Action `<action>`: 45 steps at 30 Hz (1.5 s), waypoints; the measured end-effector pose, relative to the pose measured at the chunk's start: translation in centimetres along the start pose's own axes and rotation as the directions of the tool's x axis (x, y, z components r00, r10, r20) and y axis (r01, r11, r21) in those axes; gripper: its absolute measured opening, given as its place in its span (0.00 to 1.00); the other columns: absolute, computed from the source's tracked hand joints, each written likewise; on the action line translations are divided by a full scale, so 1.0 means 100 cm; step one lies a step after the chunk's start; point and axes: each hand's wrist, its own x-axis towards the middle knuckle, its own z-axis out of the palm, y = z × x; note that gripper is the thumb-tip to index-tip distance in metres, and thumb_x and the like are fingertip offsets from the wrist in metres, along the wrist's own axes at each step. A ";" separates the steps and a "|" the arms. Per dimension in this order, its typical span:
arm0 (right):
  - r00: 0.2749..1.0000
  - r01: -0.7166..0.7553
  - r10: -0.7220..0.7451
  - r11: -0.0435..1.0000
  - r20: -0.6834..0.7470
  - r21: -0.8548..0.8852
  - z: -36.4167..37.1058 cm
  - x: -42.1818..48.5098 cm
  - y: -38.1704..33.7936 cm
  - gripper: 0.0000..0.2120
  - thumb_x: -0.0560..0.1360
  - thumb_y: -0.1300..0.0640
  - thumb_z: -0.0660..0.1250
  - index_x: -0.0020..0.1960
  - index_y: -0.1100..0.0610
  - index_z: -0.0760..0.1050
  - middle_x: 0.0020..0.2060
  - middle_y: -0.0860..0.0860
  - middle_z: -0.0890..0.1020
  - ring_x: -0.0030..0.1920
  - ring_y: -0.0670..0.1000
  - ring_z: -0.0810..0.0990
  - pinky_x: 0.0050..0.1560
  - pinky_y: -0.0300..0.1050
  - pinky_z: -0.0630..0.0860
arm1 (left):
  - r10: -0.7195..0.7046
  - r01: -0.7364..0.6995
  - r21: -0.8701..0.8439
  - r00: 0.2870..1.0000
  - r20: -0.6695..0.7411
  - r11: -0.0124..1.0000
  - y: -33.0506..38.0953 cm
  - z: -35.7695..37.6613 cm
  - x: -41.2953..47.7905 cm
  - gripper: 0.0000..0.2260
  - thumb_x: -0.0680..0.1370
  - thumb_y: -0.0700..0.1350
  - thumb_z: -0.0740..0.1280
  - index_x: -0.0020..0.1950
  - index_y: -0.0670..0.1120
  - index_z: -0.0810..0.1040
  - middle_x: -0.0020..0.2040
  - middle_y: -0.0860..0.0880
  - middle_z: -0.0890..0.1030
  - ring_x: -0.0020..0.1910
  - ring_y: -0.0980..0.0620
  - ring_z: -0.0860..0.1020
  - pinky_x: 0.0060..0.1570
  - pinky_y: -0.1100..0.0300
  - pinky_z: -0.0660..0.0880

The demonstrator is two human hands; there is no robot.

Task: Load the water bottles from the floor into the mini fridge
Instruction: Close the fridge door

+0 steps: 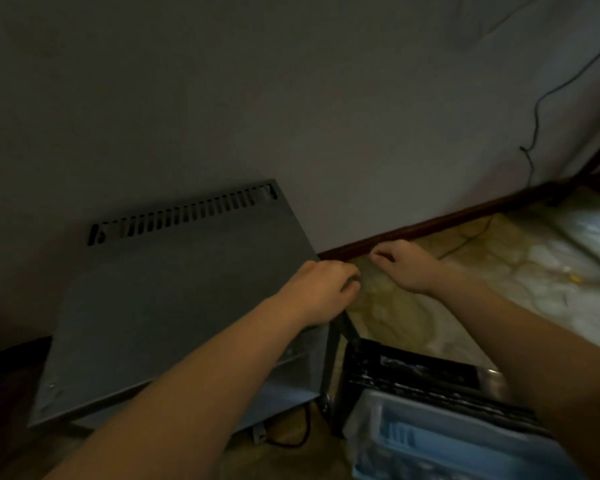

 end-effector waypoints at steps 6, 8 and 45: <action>0.945 -0.246 0.245 0.969 0.216 -0.022 -0.012 -0.063 0.050 0.16 0.80 0.56 0.56 0.53 0.67 0.77 0.48 0.62 0.81 0.48 0.57 0.79 0.50 0.47 0.72 | 0.073 -0.104 0.094 0.954 0.290 0.990 0.053 0.017 -0.005 0.23 0.79 0.59 0.54 0.68 0.46 0.70 0.64 0.45 0.76 0.64 0.46 0.73 0.66 0.52 0.62; 0.916 -0.301 0.287 0.954 0.282 0.007 -0.011 -0.084 0.057 0.17 0.81 0.55 0.56 0.51 0.68 0.77 0.47 0.63 0.81 0.47 0.56 0.78 0.50 0.46 0.71 | 0.061 -0.104 0.095 0.924 0.377 0.990 0.064 0.023 -0.013 0.28 0.76 0.64 0.57 0.68 0.46 0.68 0.64 0.46 0.75 0.64 0.47 0.71 0.68 0.50 0.58; 0.764 -0.585 0.366 0.741 0.532 0.330 0.032 -0.196 0.061 0.11 0.78 0.49 0.61 0.51 0.50 0.82 0.37 0.46 0.83 0.39 0.44 0.81 0.44 0.39 0.75 | -0.151 -0.082 0.286 0.694 0.704 0.955 0.117 0.052 -0.033 0.58 0.64 0.68 0.70 0.76 0.41 0.37 0.77 0.46 0.38 0.77 0.49 0.37 0.72 0.44 0.33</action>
